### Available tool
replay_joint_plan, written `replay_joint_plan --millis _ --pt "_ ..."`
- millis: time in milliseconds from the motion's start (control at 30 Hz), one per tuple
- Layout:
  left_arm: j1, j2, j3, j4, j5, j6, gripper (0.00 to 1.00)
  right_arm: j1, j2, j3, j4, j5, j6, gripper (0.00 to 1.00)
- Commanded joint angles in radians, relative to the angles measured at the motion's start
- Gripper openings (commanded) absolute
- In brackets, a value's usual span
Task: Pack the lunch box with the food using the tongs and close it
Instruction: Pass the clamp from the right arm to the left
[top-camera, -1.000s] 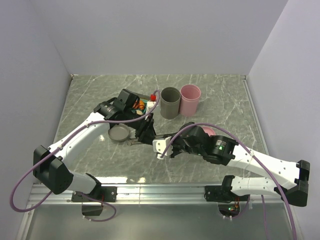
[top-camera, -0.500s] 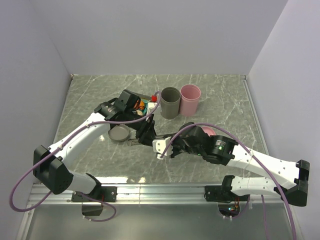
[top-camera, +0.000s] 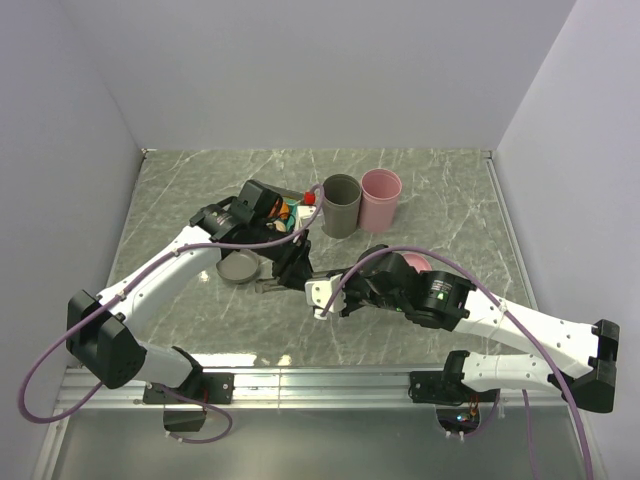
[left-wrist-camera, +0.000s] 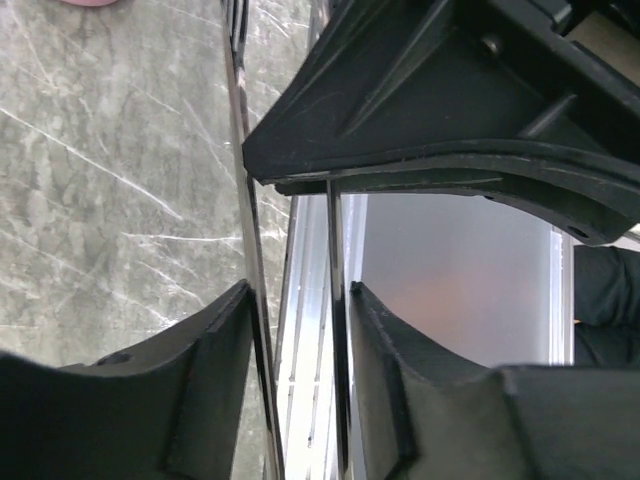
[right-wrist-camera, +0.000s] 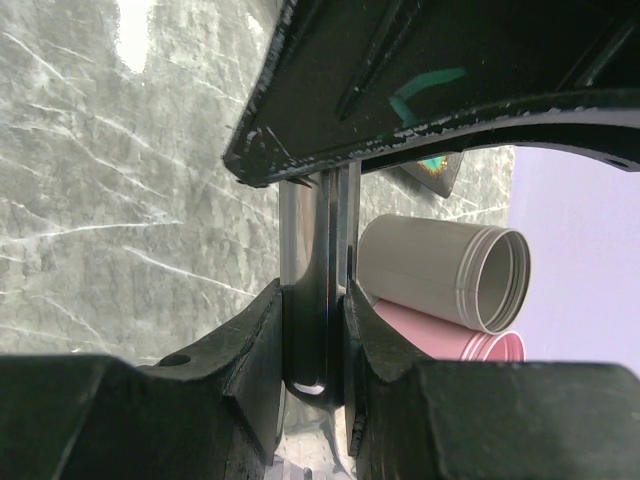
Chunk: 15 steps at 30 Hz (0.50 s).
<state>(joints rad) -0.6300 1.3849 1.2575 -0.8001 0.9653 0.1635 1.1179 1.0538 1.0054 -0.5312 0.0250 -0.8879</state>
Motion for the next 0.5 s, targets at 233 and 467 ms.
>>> replay_joint_plan --millis 233,467 --pt "0.009 -0.012 0.026 0.039 0.010 -0.044 0.40 0.002 -0.006 0.030 0.045 0.050 -0.003 0.41" --pt "0.119 -0.020 0.051 -0.020 0.009 -0.015 0.40 0.002 -0.035 0.073 0.037 0.093 0.036 0.64"
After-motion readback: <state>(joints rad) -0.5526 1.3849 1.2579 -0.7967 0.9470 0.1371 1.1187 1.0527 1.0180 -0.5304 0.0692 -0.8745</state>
